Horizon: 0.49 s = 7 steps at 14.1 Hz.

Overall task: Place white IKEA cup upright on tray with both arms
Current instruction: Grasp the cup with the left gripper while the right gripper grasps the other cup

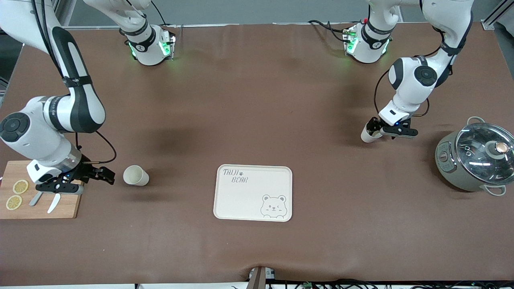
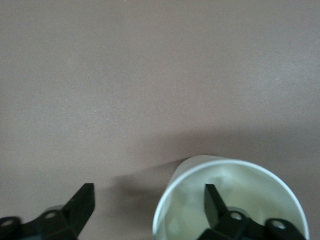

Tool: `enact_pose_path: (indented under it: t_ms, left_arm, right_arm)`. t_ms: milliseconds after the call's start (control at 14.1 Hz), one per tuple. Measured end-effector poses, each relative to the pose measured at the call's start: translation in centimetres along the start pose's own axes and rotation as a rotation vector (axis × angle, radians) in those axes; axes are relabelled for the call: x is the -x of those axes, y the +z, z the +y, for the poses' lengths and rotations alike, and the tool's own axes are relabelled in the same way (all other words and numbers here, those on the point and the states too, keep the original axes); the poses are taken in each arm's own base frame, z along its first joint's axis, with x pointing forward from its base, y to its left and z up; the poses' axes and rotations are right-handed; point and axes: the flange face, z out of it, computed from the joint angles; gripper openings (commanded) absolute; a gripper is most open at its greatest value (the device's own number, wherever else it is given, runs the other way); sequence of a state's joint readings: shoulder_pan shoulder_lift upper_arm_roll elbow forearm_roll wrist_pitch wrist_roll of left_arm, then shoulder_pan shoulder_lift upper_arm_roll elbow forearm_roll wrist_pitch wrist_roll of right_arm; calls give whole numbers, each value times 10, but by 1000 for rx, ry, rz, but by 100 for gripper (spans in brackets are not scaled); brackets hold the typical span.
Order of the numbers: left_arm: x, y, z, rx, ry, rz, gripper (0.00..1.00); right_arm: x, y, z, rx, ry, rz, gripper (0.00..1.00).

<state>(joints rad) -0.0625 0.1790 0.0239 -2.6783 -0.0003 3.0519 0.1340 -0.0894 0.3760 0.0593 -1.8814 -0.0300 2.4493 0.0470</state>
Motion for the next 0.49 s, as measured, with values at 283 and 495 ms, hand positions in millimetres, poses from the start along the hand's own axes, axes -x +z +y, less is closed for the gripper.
enact_pose_path:
  t_ms: [283, 495]
  left_arm:
    - [-2, -4, -1, -2, -3, 12, 0]
    - [-4, -7, -1, -2, -3, 19, 0]
  right_arm:
    - [12, 17, -2, -2, -3, 9, 100]
    - [14, 20, -2, -3, -3, 28, 100]
